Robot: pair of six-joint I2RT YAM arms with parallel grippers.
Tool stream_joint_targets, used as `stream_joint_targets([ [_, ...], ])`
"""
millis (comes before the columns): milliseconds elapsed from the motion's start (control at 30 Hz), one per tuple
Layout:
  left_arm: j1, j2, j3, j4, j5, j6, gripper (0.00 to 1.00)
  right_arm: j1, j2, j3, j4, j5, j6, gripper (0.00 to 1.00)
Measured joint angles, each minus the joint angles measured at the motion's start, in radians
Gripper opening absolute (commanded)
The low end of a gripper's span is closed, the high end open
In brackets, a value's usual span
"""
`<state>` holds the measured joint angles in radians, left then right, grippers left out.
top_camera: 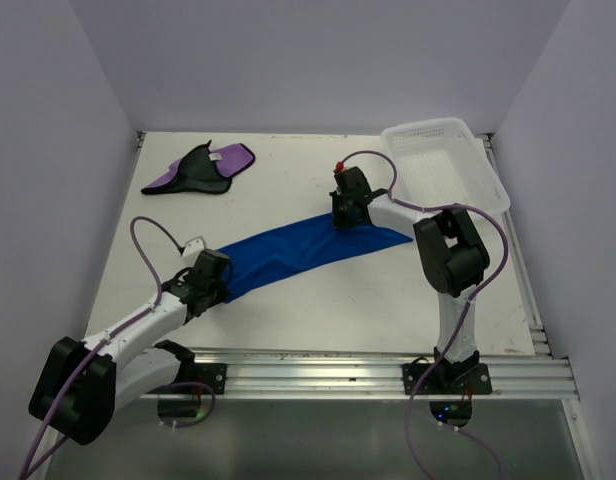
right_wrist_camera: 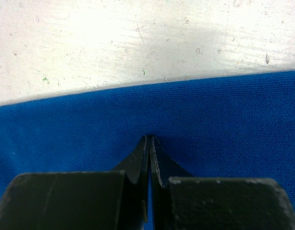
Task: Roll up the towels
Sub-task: Fold the towel
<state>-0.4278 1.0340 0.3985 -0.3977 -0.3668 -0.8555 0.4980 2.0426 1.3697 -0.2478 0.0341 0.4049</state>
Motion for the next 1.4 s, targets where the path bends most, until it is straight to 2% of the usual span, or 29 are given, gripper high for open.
stream_joint_targets([
  [500, -0.006, -0.093, -0.001, -0.029, -0.016, -0.029, 0.00, -0.001, 0.010, 0.012, 0.002, 0.000, -0.005, 0.00],
  [1133, -0.013, -0.083, 0.029, -0.137, -0.098, -0.096, 0.00, -0.002, 0.010, 0.012, 0.002, -0.001, -0.006, 0.01],
  [1167, -0.013, -0.077, 0.031, -0.137, -0.098, -0.096, 0.09, -0.002, 0.010, 0.012, 0.002, -0.002, -0.007, 0.02],
  [1233, -0.013, -0.068, 0.032, -0.135, -0.098, -0.093, 0.17, -0.002, 0.010, 0.012, 0.002, -0.005, -0.010, 0.05],
  [1267, -0.013, -0.065, 0.032, -0.136, -0.099, -0.092, 0.25, -0.003, 0.010, 0.012, 0.003, -0.009, -0.014, 0.06],
  [1400, -0.013, -0.058, 0.032, -0.132, -0.098, -0.086, 0.34, -0.011, 0.005, 0.000, 0.021, -0.039, -0.025, 0.10],
])
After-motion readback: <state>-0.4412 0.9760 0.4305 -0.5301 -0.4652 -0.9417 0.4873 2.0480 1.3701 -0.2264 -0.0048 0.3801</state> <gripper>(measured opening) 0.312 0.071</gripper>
